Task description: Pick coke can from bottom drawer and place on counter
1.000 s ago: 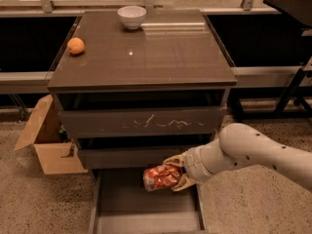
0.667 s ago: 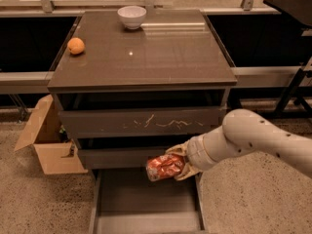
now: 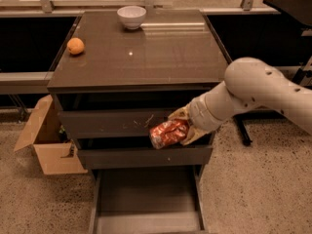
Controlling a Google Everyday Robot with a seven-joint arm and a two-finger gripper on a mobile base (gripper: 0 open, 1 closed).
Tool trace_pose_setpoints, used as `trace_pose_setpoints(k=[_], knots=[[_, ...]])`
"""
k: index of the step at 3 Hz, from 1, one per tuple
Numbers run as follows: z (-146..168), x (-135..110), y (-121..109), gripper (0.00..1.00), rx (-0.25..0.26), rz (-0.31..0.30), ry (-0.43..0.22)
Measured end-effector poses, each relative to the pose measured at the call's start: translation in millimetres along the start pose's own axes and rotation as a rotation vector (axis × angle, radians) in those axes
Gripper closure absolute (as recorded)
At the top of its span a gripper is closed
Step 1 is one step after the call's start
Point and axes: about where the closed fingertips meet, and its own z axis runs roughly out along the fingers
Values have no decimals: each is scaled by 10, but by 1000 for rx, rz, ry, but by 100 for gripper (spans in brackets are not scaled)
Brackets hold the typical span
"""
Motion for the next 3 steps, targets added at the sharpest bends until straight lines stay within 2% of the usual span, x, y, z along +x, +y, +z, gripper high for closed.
trace_pose_setpoints(k=[1,2,3], knots=[[-443,-98,-380,100,35,-83,81],[-443,-98,-380,100,36,-83,81],[-614,-82,-553,100,105,-94,121]])
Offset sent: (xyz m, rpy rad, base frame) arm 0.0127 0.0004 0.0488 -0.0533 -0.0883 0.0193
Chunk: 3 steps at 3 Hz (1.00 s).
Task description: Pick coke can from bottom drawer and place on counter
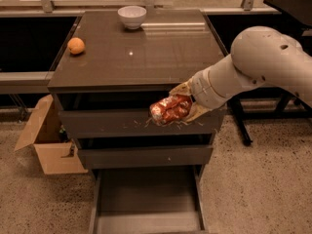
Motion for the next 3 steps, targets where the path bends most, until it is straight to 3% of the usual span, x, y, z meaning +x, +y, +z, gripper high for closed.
trace_pose_setpoints(k=[1,2,3], knots=[[-353,52,-382,100,110,-40,50],[-652,184,-789,100,216,-18,66],[-794,498,-1073,100,343,115,2]])
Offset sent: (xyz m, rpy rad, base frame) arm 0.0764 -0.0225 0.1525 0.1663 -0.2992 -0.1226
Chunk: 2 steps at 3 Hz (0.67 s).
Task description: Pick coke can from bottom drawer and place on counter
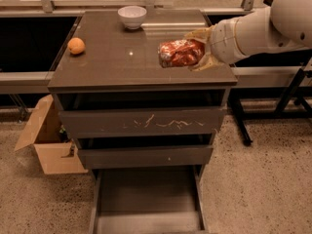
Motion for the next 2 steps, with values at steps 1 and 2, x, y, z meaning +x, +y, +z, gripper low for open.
trace_pose_setpoints(k=[1,2], knots=[[0,0,0,100,0,0,0],[119,62,-63,100,23,46,-8]])
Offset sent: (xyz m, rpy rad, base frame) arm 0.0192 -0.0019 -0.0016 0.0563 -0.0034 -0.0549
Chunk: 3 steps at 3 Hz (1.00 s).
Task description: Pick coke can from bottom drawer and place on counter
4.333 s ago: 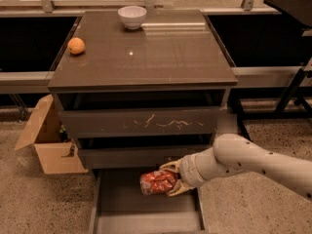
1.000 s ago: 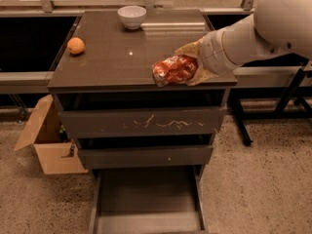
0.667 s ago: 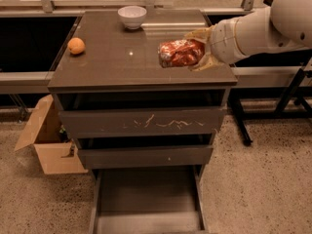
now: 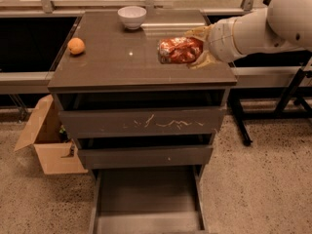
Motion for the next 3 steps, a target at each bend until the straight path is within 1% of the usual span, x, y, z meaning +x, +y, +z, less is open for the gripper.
trace_pose_setpoints(k=[1,2,3], knots=[[178,177,-206,100,43,71,-36],[421,446,-375,100,49,175,-63],[722,795,-483,96,37,322,-87]])
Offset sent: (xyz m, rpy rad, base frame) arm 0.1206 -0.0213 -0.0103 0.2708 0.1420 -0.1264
